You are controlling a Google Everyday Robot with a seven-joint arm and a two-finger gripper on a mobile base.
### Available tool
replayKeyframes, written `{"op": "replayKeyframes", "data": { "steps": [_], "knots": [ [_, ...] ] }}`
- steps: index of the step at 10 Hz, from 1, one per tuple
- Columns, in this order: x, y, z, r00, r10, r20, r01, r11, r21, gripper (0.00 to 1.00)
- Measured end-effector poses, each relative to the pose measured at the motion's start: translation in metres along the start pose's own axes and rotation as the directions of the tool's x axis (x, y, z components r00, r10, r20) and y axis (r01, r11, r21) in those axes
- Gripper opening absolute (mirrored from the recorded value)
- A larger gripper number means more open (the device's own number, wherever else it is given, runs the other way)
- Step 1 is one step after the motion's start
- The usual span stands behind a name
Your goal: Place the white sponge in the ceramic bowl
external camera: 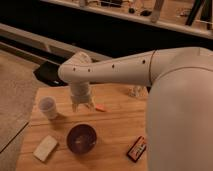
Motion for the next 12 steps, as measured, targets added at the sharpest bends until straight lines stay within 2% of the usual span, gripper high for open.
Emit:
{"op": "replayKeyframes", "data": {
  "steps": [2, 5, 7, 9, 12],
  "knots": [
    [0.01, 0.017, -0.002, 0.997, -0.083, 0.009, 0.082, 0.996, 0.018, 0.65],
    [0.026, 0.049, 0.002, 0.986, -0.166, 0.016, 0.165, 0.985, 0.051, 0.65],
    [0.043, 0.081, 0.012, 0.975, -0.224, -0.006, 0.224, 0.973, 0.061, 0.65],
    [0.053, 0.107, 0.024, 0.969, -0.244, -0.031, 0.245, 0.968, 0.054, 0.65],
    [0.064, 0.143, 0.046, 0.967, -0.241, -0.08, 0.244, 0.969, 0.025, 0.65]
  ]
}}
